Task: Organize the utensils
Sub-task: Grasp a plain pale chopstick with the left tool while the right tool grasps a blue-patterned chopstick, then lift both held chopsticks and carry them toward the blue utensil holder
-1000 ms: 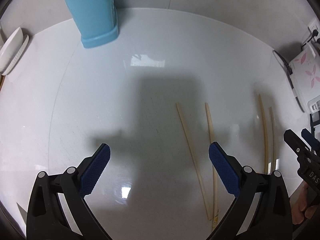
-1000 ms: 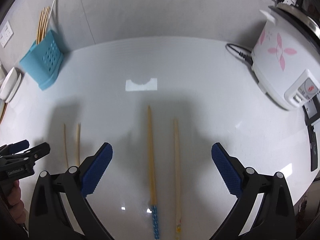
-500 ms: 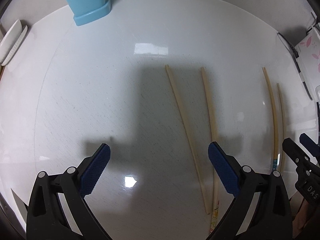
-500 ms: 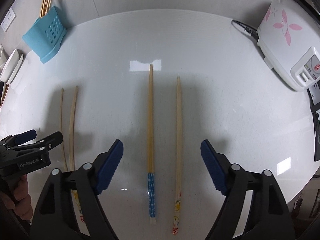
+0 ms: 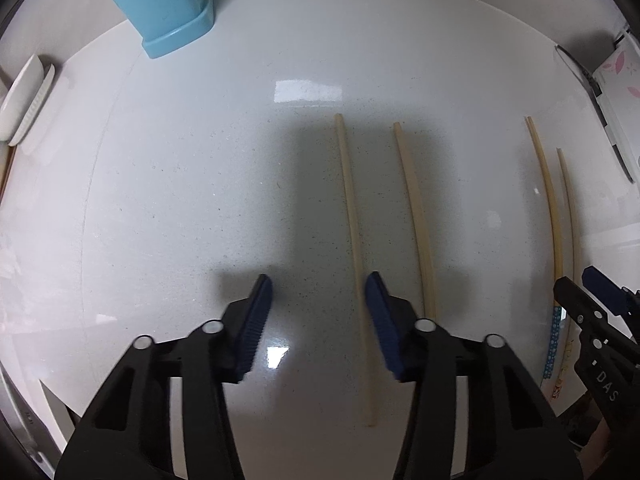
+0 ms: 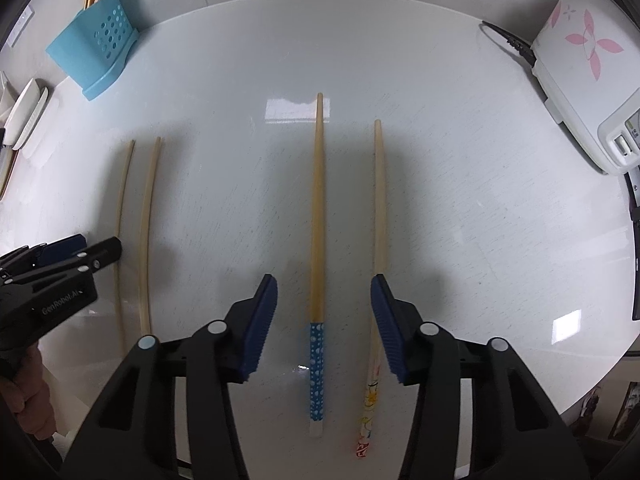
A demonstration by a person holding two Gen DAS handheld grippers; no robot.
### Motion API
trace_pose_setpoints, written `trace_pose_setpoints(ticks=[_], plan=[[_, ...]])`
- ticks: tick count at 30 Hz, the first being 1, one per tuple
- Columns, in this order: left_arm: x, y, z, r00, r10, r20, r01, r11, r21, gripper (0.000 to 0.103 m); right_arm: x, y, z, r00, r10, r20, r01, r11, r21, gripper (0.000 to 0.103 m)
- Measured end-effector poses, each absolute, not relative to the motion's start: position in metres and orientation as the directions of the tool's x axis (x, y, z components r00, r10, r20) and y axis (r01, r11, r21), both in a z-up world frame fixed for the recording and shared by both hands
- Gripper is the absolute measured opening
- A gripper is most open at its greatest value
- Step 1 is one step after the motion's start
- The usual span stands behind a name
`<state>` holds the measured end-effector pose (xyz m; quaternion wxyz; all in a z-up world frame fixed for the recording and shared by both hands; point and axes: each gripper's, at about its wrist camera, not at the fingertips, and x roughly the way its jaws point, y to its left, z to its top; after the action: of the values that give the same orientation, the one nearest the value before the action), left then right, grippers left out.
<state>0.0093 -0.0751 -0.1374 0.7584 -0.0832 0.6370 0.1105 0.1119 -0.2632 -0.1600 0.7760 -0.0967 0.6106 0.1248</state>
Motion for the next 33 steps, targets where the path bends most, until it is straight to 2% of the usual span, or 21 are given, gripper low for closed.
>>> trace_pose_setpoints(ticks=[3, 5, 7, 12, 15, 19, 20, 23, 33], plan=[[0.01, -0.069, -0.136, 0.159, 0.064, -0.985, -0.277, 0.961, 0.018, 0.025, 0.112, -0.261, -0.162, 0.211, 0.072, -0.975, -0.311, 0.95, 0.003, 0.035], [0.009, -0.066, -0.135, 0.156, 0.07, -0.985, -0.276, 0.961, 0.025, 0.011, 0.111, -0.26, -0.163, 0.205, 0.066, -0.976, -0.316, 0.949, -0.003, 0.033], [0.01, -0.063, -0.134, 0.152, 0.07, -0.986, -0.276, 0.961, 0.026, 0.005, 0.111, -0.258, -0.164, 0.196, 0.058, -0.979, -0.313, 0.95, -0.006, 0.032], [0.009, -0.057, -0.132, 0.156, 0.056, -0.986, -0.268, 0.963, 0.012, 0.004, 0.109, -0.251, -0.167, 0.177, 0.036, -0.984, -0.318, 0.948, -0.023, 0.032], [0.012, -0.056, -0.132, 0.157, 0.051, -0.986, -0.263, 0.965, 0.008, 0.004, 0.109, -0.249, -0.169, 0.164, 0.028, -0.986, -0.315, 0.949, -0.025, 0.026], [0.009, -0.051, -0.132, 0.159, 0.043, -0.986, -0.263, 0.965, 0.0, 0.004, 0.111, -0.248, -0.169, 0.156, 0.028, -0.987, -0.306, 0.952, -0.022, 0.025], [0.011, -0.052, -0.135, 0.159, 0.042, -0.986, -0.263, 0.965, -0.001, 0.004, 0.112, -0.247, -0.168, 0.153, 0.033, -0.988, -0.304, 0.952, -0.016, 0.023], [0.013, -0.053, -0.136, 0.16, 0.039, -0.986, -0.261, 0.965, -0.004, 0.004, 0.113, -0.246, -0.168, 0.142, 0.044, -0.989, -0.3, 0.954, -0.001, 0.007], [0.013, -0.051, -0.132, 0.178, 0.03, -0.983, -0.265, 0.964, -0.019, 0.004, 0.113, -0.244, -0.163, 0.145, 0.067, -0.987, -0.294, 0.956, 0.021, 0.007]])
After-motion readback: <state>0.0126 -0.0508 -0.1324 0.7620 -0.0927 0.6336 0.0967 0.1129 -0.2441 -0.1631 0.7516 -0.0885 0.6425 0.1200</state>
